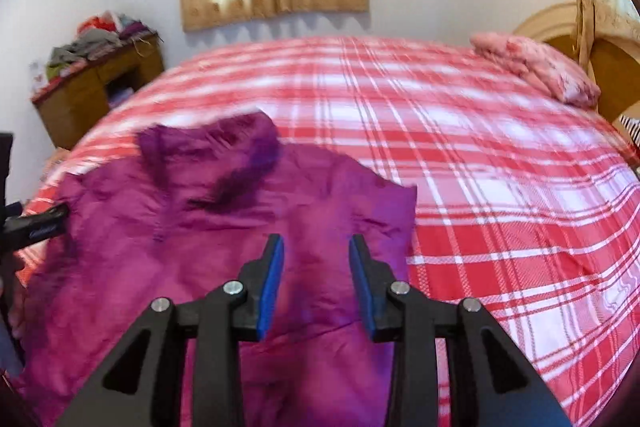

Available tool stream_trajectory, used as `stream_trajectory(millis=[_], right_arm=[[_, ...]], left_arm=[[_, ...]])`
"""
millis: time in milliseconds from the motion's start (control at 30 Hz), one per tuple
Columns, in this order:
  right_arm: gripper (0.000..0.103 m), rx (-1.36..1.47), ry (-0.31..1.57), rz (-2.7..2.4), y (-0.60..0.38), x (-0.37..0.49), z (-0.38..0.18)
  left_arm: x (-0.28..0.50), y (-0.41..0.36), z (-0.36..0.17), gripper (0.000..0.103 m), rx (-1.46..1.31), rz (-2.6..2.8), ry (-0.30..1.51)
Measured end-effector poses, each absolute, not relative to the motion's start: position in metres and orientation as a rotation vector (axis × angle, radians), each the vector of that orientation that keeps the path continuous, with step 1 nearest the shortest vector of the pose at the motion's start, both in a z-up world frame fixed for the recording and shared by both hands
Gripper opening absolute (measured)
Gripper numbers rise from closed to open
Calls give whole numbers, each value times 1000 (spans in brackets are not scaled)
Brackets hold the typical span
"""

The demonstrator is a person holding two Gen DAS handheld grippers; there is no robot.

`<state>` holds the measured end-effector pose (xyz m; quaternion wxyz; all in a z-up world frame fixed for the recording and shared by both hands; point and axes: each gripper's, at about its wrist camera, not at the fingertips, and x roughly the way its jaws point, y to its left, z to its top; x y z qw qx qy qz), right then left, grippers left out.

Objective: Fold large clothes

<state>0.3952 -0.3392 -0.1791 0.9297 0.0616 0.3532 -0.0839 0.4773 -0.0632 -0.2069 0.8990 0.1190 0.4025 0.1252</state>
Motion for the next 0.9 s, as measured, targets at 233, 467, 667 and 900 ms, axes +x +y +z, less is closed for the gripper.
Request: stream_trajectory(millis=[233, 467, 667, 900], right_arm=[[38, 159, 801, -161, -356, 411, -219], [38, 184, 817, -154, -358, 407, -225], [38, 179, 826, -152, -357, 411, -229], [38, 154, 836, -154, -356, 412, -225]], left_arm=[[478, -70, -239, 98, 279, 269, 832], [479, -71, -241, 98, 275, 279, 820], [478, -71, -242, 98, 283, 284, 816], [479, -71, -235, 98, 290, 292, 836]])
